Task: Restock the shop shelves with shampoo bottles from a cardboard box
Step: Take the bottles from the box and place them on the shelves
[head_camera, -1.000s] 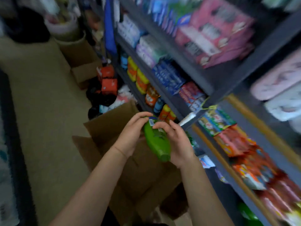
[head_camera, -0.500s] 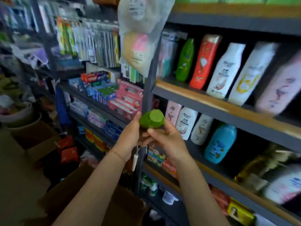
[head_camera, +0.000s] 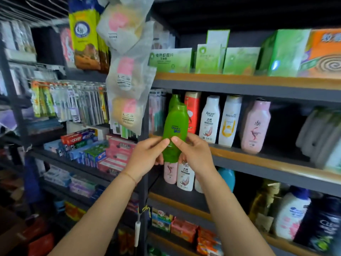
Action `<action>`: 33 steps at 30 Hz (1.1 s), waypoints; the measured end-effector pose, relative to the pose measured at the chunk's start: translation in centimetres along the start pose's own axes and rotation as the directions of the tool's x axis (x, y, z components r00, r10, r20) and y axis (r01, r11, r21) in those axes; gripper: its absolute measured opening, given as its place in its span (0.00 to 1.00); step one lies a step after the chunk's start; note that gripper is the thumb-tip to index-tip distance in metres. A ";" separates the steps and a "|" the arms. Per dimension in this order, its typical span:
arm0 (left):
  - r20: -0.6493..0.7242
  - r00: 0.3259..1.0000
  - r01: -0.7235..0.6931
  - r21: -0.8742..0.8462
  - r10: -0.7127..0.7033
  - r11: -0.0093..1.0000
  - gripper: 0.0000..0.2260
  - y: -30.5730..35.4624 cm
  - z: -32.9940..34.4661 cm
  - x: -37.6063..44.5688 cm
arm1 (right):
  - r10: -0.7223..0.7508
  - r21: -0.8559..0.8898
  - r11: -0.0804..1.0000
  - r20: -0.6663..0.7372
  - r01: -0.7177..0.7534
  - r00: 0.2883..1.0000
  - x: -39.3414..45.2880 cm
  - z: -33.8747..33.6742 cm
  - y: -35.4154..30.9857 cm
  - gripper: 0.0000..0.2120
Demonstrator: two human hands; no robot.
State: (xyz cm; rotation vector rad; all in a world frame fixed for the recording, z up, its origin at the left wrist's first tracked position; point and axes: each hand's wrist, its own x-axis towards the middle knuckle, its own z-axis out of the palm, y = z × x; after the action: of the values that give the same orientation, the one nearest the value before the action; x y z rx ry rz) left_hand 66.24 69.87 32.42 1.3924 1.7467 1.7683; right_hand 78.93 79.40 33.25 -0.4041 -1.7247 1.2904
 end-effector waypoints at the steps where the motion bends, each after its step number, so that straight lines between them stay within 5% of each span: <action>1: -0.009 0.999 -0.031 0.013 0.031 0.999 0.05 0.3 0.0 0.8 | -0.034 -0.040 0.999 0.009 0.035 0.999 0.7 -0.1 -0.3 0.10; 7: 0.008 0.989 -0.147 0.236 0.150 0.960 0.12 2.0 -0.4 5.5 | -0.142 -0.262 0.953 0.060 0.152 0.988 5.4 -0.3 -0.7 0.15; 14: 0.166 0.986 -0.086 0.618 -0.022 0.781 0.22 -3.4 -1.3 8.9 | -0.002 -0.340 0.940 -0.026 -0.007 1.000 10.1 0.4 0.7 0.12; 27: 0.166 0.972 -0.232 0.553 0.168 0.800 0.24 -7.1 -1.8 8.5 | 0.301 -0.412 0.850 -0.133 -0.329 0.944 15.4 2.9 3.5 0.13; 33: 0.182 0.969 -0.241 0.535 0.168 0.810 0.25 -7.5 -2.1 8.6 | 0.378 -0.352 0.840 -0.166 -0.413 0.911 16.7 3.6 3.9 0.27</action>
State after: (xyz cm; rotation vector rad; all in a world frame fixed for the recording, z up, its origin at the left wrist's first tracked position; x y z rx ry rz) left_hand 57.38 76.86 29.74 1.9376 2.2151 1.2566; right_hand 66.22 90.62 37.53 -1.0811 -1.8760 1.1861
